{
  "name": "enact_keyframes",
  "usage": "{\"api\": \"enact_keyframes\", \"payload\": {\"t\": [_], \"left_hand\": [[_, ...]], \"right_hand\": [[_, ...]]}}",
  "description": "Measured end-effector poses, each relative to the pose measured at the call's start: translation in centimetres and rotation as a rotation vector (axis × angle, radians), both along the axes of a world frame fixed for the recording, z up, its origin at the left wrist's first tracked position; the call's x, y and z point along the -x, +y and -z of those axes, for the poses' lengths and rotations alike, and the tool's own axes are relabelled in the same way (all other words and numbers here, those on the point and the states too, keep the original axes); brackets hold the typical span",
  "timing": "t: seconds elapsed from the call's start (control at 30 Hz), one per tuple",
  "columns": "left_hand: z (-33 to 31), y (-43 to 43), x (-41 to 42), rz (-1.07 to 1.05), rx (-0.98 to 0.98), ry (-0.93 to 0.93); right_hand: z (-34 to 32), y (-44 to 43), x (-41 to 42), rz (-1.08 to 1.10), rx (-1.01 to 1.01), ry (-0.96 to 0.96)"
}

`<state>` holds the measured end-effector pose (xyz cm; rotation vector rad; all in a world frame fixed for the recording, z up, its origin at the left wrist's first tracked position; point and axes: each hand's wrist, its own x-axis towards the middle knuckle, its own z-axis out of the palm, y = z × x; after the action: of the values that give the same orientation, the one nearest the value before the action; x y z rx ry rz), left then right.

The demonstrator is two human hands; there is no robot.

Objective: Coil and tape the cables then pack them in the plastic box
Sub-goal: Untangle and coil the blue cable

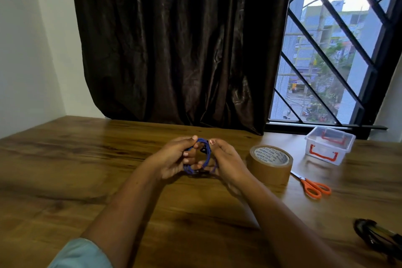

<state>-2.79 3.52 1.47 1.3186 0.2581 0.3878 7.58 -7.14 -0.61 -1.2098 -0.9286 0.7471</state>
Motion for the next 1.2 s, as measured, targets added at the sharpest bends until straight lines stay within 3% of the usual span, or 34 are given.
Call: {"api": "enact_keyframes", "payload": {"t": [0.17,0.3,0.43,0.7,0.77,0.93,1.0,1.13,1.2], "left_hand": [[0.5,0.0,-0.6,-0.127,-0.199,0.021],[0.9,-0.3,-1.3,-0.170,-0.369,0.017],[1.3,-0.2,-1.7,-0.256,-0.477,0.045],[1.5,0.0,-1.9,-0.341,-0.650,0.018],[1.7,0.3,-2.0,-0.341,-0.650,0.002],[2.3,0.8,-2.0,-0.309,-0.614,-0.021],[2.3,0.9,-2.0,-0.301,-0.602,-0.007],[2.0,0.3,-1.8,-0.218,-0.565,-0.030],[2.0,-0.1,-1.8,-0.188,-0.537,-0.031]], "right_hand": [[0.0,0.2,-0.2,0.098,0.039,-0.127],[-0.3,0.3,-0.3,0.154,0.066,-0.091],[-0.2,0.1,-0.2,0.241,0.112,-0.222],[-0.8,0.0,-0.1,0.189,0.224,-0.300],[-0.7,0.0,-0.2,0.151,0.220,-0.194],[-0.7,-0.2,-0.1,-0.014,0.101,0.273],[-0.9,-0.5,-0.1,-0.067,0.085,0.332],[-0.8,-0.4,0.0,0.046,0.151,0.032],[-0.4,-0.3,-0.2,0.138,0.167,-0.018]]}}
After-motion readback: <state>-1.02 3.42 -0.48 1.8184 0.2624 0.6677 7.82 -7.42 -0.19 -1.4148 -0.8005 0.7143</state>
